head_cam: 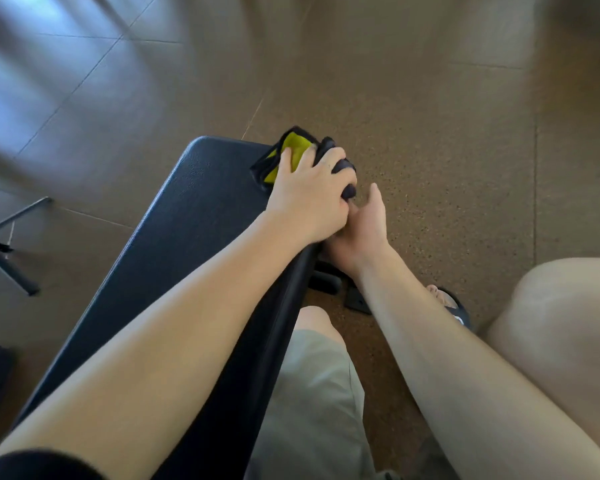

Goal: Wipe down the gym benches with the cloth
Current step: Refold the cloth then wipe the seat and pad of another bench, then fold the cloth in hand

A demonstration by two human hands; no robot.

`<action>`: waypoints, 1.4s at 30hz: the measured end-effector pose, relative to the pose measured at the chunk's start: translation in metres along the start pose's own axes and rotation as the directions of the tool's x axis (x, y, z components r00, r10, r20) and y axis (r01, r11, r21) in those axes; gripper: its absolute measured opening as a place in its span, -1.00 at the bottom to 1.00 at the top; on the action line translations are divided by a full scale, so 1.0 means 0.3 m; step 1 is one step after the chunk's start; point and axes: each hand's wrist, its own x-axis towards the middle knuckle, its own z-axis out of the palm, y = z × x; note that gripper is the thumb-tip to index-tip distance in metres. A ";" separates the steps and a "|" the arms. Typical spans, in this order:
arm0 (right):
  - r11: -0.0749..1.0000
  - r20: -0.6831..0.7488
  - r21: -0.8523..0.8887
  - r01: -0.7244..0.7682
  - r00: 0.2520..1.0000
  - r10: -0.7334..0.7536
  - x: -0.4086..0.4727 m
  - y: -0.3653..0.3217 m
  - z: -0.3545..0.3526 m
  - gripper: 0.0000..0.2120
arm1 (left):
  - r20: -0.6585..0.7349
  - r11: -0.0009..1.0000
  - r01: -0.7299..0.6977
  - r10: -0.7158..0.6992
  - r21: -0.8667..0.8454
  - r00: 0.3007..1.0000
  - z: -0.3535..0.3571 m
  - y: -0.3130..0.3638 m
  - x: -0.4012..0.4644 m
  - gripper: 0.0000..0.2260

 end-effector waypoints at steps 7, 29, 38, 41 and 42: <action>1.000 -0.027 0.028 0.004 1.000 -0.003 -0.035 0.020 -0.038 -0.33 | -0.064 1.000 -0.001 0.000 -0.010 0.998 0.026 0.003 -0.176 -0.56; 0.928 -0.051 -0.373 0.002 0.998 -0.023 -0.032 -0.108 0.070 -0.39 | -0.131 0.986 0.091 -0.110 -0.137 0.985 0.054 -0.023 -0.151 -0.61; 0.736 -0.109 -0.677 0.026 0.985 -0.135 -0.088 -0.498 0.204 -0.39 | 0.102 0.599 0.306 -0.349 -0.740 0.931 -0.211 0.016 0.144 -0.74; 0.680 -0.035 -0.733 0.018 0.997 -0.065 -0.167 -0.668 0.282 -0.50 | 0.489 -0.067 0.492 -0.286 -0.868 0.824 -0.408 0.073 0.179 -0.72; 0.693 -0.012 -0.721 -0.001 1.000 -0.012 -0.210 -0.730 0.310 -0.53 | 0.564 -0.217 0.525 -0.207 -0.823 0.799 -0.484 0.101 0.177 -0.70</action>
